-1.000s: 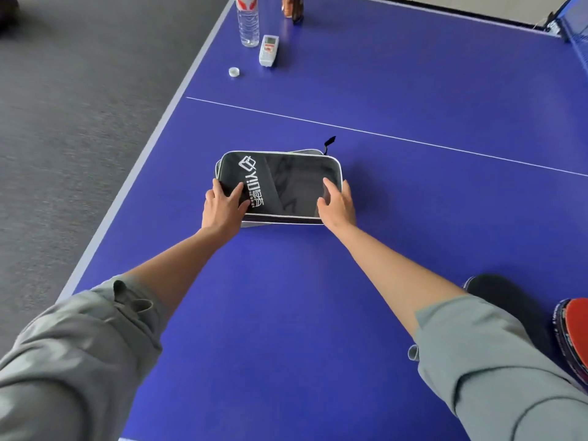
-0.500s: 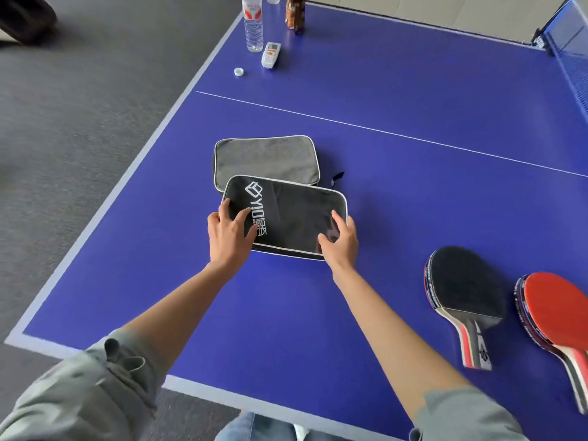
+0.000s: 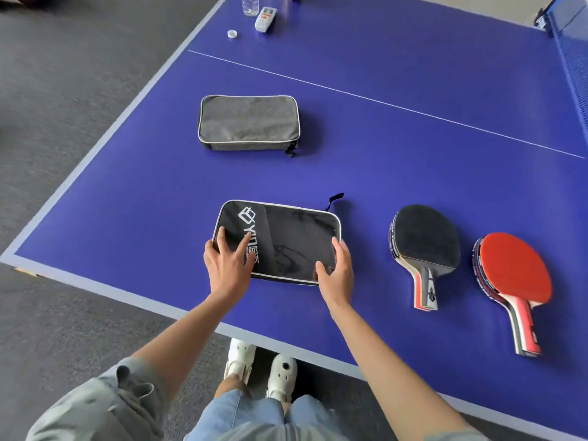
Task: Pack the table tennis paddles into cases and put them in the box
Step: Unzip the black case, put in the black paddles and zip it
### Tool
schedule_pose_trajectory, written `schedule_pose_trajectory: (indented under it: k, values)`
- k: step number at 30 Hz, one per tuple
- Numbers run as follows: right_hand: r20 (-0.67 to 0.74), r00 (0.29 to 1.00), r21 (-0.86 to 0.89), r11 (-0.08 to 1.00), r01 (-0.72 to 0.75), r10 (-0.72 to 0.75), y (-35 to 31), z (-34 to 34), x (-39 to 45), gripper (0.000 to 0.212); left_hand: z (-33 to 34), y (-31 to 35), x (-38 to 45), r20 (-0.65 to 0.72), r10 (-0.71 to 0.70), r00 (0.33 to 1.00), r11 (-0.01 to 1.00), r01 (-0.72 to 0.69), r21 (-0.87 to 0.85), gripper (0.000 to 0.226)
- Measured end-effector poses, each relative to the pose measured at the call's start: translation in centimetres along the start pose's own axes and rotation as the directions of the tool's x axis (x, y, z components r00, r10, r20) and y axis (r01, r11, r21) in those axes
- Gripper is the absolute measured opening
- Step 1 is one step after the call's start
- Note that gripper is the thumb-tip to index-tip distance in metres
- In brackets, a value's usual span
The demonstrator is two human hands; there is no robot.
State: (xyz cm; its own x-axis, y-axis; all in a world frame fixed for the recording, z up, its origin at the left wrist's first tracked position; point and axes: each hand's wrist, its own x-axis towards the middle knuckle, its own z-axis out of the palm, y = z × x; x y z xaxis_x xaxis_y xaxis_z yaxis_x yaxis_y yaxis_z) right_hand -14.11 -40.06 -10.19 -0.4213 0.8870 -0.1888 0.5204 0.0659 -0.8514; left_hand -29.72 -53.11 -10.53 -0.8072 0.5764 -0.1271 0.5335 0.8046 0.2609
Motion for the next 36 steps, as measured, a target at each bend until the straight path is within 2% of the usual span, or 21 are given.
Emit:
schedule_pose_trajectory:
  k: [2,3,5,7,9,15,23,29,32,34,36]
  values:
    - [-0.021,0.999,0.063,0.997,-0.035,0.037,0.2,-0.6,0.2,0.05,-0.2,0.4,0.2,0.034,0.002,0.999,0.999,-0.003,0.039,0.045]
    - [-0.025,0.998,0.098,0.993,-0.062,0.065,0.3,-1.1,0.4,0.046,-0.3,0.7,0.3,0.038,0.048,0.998,0.998,-0.05,0.045,0.048]
    - [-0.017,0.993,0.141,0.983,-0.115,0.119,0.9,-2.0,0.8,0.044,-0.3,1.4,0.6,0.093,0.219,0.971,0.974,-0.223,0.034,0.058]
    - [0.008,0.989,0.148,0.977,-0.15,0.151,1.7,-2.6,0.8,0.048,0.0,2.2,0.5,0.225,0.329,0.917,0.942,-0.335,-0.008,0.067]
    - [0.034,0.989,0.117,0.982,-0.149,0.146,2.4,-2.9,0.3,0.049,0.4,2.6,0.3,0.298,0.321,0.899,0.941,-0.338,0.006,0.072]
    - [-0.001,1.0,0.035,0.999,-0.019,0.019,3.3,-2.8,-0.9,0.044,0.7,2.8,0.4,0.34,0.286,0.896,0.946,-0.321,0.05,0.073]
    - [0.05,0.999,-0.064,0.998,-0.01,0.013,3.1,-3.3,1.0,0.044,0.9,2.7,0.2,0.342,0.298,0.891,0.94,-0.337,0.059,0.072]
    - [0.077,0.992,-0.117,0.987,0.107,-0.099,3.6,-3.5,-0.2,0.041,1.4,2.0,0.2,0.318,0.309,0.896,0.935,-0.348,0.071,0.07]
    - [0.075,0.997,-0.074,0.997,0.011,-0.006,3.0,-3.9,0.3,0.038,1.0,1.9,0.4,0.312,0.325,0.893,0.934,-0.354,0.041,0.067]
    - [0.082,0.996,-0.054,0.998,-0.038,0.042,2.5,-4.1,1.0,0.039,0.3,1.4,0.8,0.199,0.338,0.92,0.941,-0.329,-0.076,0.062]
    - [0.099,0.994,-0.086,0.996,-0.033,0.042,2.0,-4.1,1.5,0.041,-0.6,0.1,1.3,0.027,0.28,0.96,0.945,-0.27,-0.186,0.06]
